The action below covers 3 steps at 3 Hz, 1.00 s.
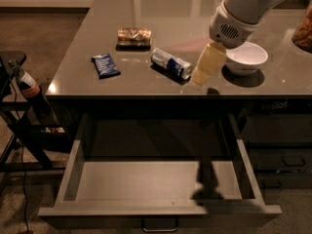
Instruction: Place redbull can into top drawer
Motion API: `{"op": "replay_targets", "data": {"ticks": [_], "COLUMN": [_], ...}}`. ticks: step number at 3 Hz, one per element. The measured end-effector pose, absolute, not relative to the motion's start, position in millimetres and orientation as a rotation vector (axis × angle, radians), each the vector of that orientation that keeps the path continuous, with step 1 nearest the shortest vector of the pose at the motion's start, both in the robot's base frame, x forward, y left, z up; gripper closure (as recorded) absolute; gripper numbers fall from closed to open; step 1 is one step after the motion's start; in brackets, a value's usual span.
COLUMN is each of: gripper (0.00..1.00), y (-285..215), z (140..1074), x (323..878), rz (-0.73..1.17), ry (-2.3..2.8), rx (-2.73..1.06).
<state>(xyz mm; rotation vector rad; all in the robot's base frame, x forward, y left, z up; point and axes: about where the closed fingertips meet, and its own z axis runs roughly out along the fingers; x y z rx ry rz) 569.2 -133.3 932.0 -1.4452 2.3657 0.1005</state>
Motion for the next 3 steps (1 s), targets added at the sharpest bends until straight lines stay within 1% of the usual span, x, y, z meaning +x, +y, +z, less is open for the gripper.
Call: {"op": "replay_targets", "data": {"ticks": [1,3], "gripper": [0.00,0.00], "y": [-133,-105], "z": [932,924], "x": [569,612], "rz": [0.101,0.129], "ry": [2.366,2.346], "rx": [-1.445,-1.399]}}
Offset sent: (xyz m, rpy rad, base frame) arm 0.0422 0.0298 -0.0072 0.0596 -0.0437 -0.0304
